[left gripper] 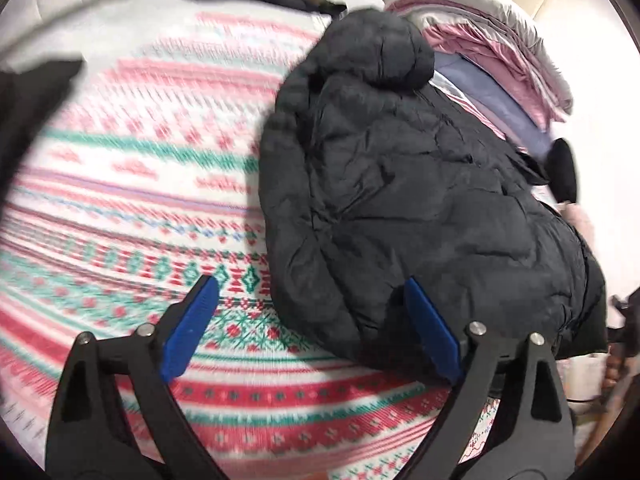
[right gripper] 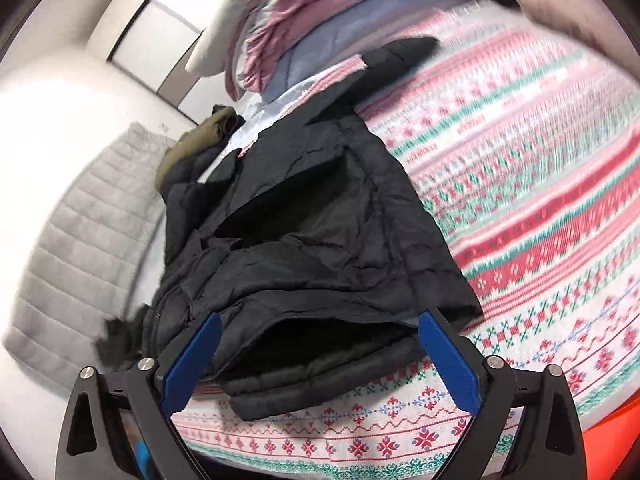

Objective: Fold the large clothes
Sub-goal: 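Grasp the jacket edges with both grippers and lift it off the bed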

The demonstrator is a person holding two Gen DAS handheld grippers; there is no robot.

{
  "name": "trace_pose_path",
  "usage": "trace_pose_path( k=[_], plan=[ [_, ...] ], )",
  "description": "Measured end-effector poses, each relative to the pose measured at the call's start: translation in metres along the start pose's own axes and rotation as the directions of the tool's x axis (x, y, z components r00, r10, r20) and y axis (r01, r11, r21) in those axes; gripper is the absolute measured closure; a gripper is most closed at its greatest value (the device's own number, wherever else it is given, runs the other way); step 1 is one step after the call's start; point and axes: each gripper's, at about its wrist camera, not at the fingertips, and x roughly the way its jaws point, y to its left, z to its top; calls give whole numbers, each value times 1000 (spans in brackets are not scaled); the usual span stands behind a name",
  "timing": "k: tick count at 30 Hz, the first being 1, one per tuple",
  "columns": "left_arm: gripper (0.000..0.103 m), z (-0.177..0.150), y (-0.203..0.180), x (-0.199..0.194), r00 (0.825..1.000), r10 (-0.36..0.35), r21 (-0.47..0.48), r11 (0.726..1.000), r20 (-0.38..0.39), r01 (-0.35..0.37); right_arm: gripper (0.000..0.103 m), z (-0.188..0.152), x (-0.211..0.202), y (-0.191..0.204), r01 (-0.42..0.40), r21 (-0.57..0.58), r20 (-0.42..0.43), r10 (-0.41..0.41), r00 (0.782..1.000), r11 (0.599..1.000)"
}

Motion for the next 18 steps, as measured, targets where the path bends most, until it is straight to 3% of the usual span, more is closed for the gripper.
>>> trace_pose_path(
  k=[4, 6, 9, 11, 12, 15, 16, 18],
  plan=[
    [16, 1, 10, 7, 993, -115, -33, 993, 3, 115, 6, 5, 4, -25, -63, 77, 8, 62, 998, 995],
    [25, 4, 7, 9, 982, -190, -48, 981, -14, 189, 6, 6, 12, -36, -46, 112, 4, 46, 999, 993],
    [52, 4, -4, 11, 970, -238, -59, 970, -48, 235, 8, 3, 27, -48, 52, 146, -1, -52, 999, 988],
    [91, 3, -12, 7, 976, -213, -44, 977, -56, 210, 16, 2, 36, -50, 83, 142, 4, -84, 996, 986],
    [92, 6, -16, 0, 974, -219, -53, 975, -51, 217, 24, 2, 38, -48, 112, 132, 7, -114, 993, 985],
    [95, 23, -31, -38, 963, -267, -64, 961, 21, 268, 67, 6, 40, -40, 173, 82, 2, -173, 985, 982],
    [96, 33, -38, -60, 951, -303, -64, 950, 63, 307, 75, 9, 41, -39, 169, 82, -6, -169, 986, 982],
    [96, 49, -47, -92, 926, -354, -46, 931, 130, 362, 77, 13, 34, -36, 171, 79, 12, -172, 985, 982]
  ],
)
